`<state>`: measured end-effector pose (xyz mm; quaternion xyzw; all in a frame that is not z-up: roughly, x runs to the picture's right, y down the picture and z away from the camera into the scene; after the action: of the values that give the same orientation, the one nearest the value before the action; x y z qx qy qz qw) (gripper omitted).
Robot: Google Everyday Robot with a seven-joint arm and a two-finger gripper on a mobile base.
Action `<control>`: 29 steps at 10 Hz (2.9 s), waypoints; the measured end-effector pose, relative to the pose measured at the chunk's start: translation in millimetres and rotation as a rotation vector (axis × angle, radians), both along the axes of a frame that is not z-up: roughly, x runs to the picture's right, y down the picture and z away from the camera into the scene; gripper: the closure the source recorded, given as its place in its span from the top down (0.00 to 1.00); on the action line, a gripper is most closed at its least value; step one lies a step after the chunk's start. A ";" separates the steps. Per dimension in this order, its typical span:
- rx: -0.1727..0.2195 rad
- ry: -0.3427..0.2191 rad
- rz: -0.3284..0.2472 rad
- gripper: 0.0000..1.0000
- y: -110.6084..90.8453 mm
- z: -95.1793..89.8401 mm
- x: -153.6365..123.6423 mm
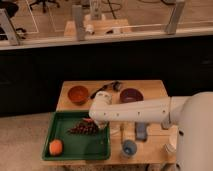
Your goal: Place pepper in plastic cup
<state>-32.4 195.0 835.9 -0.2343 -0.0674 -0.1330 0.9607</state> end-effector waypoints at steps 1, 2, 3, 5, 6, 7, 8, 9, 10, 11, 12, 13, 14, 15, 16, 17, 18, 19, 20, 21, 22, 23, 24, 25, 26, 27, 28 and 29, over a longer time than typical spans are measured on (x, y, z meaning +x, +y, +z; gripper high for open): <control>0.002 0.001 -0.005 0.57 0.1 2.3 -1.0; 0.004 0.001 -0.011 0.57 -0.1 5.1 -2.5; 0.004 0.004 -0.015 0.57 0.3 8.1 -2.7; 0.004 0.010 -0.020 0.57 0.6 14.4 0.5; 0.004 0.009 -0.024 0.57 0.0 17.4 1.2; 0.003 0.009 -0.028 0.57 -0.7 19.1 1.3; 0.002 0.011 -0.033 0.54 -0.4 18.4 1.3; 0.001 0.010 -0.032 0.46 -0.6 17.3 1.5; 0.003 0.010 -0.033 0.36 -1.1 17.1 1.8; 0.002 0.011 -0.033 0.25 -1.0 17.0 1.9; -0.003 0.010 -0.037 0.15 -1.0 18.5 1.9; -0.011 0.010 -0.040 0.06 -1.4 23.0 1.9; -0.011 0.010 -0.041 0.00 -2.9 21.3 1.4; -0.012 0.010 -0.042 0.00 -2.8 19.8 1.8; -0.014 0.013 -0.044 0.00 -2.4 18.1 3.6; -0.015 0.013 -0.044 0.00 -2.1 17.9 3.8; -0.016 0.013 -0.047 0.00 -0.9 17.3 4.3; -0.017 0.014 -0.048 0.00 -0.4 16.9 4.7; -0.017 0.014 -0.048 0.00 -0.1 16.8 4.9; -0.017 0.014 -0.048 0.00 0.0 16.8 4.9; -0.017 0.014 -0.048 0.00 0.0 16.8 4.9; -0.017 0.014 -0.048 0.00 -0.1 16.7 5.1; -0.018 0.014 -0.049 0.00 0.3 16.4 5.4; -0.018 0.014 -0.049 0.00 0.2 16.4 5.4; -0.017 0.014 -0.048 0.00 -0.1 16.4 5.3; -0.017 0.014 -0.048 0.00 -0.4 16.3 5.5; -0.018 0.015 -0.048 0.00 -0.5 16.1 5.6; -0.018 0.015 -0.048 0.00 -0.6 16.0 5.7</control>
<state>-26.7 194.4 851.8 -0.2453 -0.0558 -0.1534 0.9556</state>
